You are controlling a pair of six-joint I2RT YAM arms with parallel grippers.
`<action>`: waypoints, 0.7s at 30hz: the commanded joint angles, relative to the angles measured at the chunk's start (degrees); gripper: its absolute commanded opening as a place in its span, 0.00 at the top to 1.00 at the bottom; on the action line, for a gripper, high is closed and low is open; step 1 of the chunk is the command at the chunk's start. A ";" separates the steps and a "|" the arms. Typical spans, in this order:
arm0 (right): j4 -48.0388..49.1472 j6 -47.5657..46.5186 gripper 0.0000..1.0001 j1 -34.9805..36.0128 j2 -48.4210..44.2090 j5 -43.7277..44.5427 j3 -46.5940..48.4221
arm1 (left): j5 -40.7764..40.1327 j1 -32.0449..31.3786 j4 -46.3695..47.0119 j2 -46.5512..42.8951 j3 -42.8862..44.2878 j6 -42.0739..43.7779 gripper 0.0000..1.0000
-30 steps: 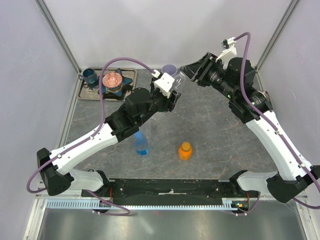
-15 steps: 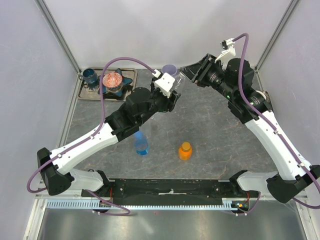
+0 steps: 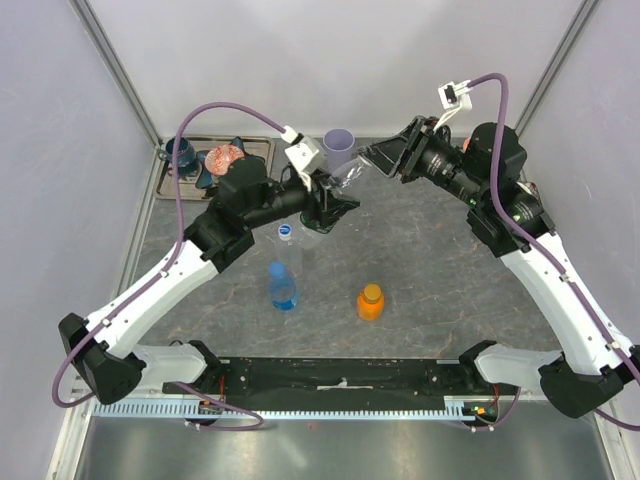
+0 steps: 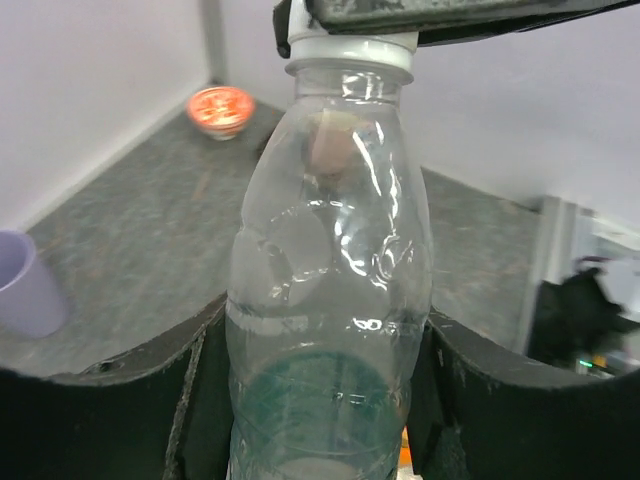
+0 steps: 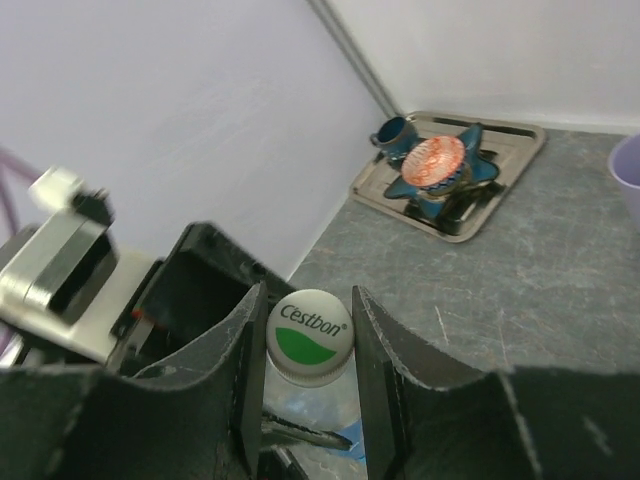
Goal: Unscrew the bottle caps
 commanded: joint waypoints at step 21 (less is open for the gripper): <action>23.67 -6.81 1.00 -0.01 -2.74 -40.40 -6.36 | 63.00 15.51 77.59 14.90 1.56 -77.71 0.60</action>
